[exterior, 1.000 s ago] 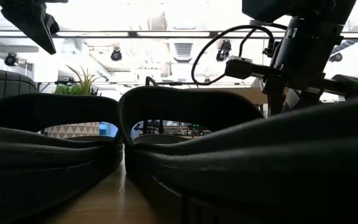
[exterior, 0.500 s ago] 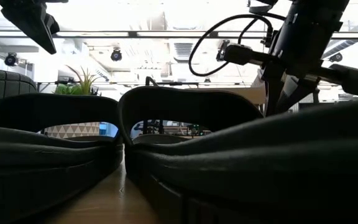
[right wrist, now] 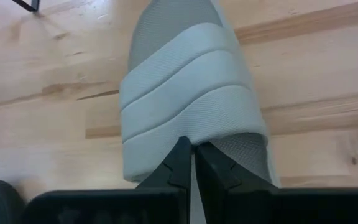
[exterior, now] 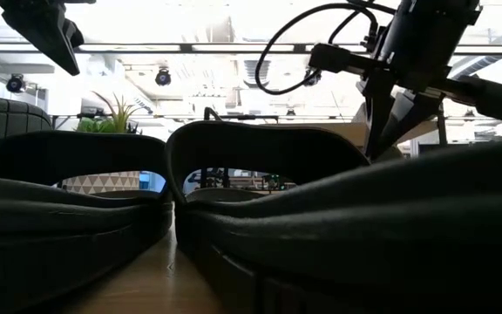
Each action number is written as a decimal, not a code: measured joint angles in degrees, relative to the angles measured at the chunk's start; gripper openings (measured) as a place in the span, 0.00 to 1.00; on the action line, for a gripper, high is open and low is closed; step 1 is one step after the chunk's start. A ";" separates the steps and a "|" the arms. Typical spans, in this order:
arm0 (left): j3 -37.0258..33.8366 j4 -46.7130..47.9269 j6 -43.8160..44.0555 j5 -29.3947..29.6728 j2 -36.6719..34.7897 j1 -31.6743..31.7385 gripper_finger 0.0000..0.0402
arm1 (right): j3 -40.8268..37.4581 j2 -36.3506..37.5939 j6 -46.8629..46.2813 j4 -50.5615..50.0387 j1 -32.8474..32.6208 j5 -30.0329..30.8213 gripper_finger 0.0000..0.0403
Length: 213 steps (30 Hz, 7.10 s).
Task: Pick and place slides into the shelf
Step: Put the gray slipper on the shelf
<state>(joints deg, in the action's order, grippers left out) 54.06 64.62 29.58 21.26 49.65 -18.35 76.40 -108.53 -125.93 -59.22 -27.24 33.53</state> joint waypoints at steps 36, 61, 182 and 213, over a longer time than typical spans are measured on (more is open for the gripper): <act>0.00 -1.16 0.05 0.50 0.00 0.01 0.00 | 9.34 0.04 -0.90 -14.26 -5.49 1.73 0.02; -0.07 -1.20 0.22 0.20 0.00 0.01 0.00 | -3.39 0.07 -2.10 3.87 -5.86 -0.58 0.03; 0.72 2.41 2.52 -10.51 -0.02 0.00 0.00 | 1.59 -6.73 -3.78 1.21 2.51 3.15 0.46; 0.61 2.38 2.50 -11.13 -0.02 0.00 0.00 | 11.16 -3.81 14.60 -3.69 -0.09 7.69 0.03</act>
<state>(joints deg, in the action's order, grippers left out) 54.68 67.00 32.08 10.13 49.63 -18.34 87.57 -112.34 -111.33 -62.92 -27.33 41.22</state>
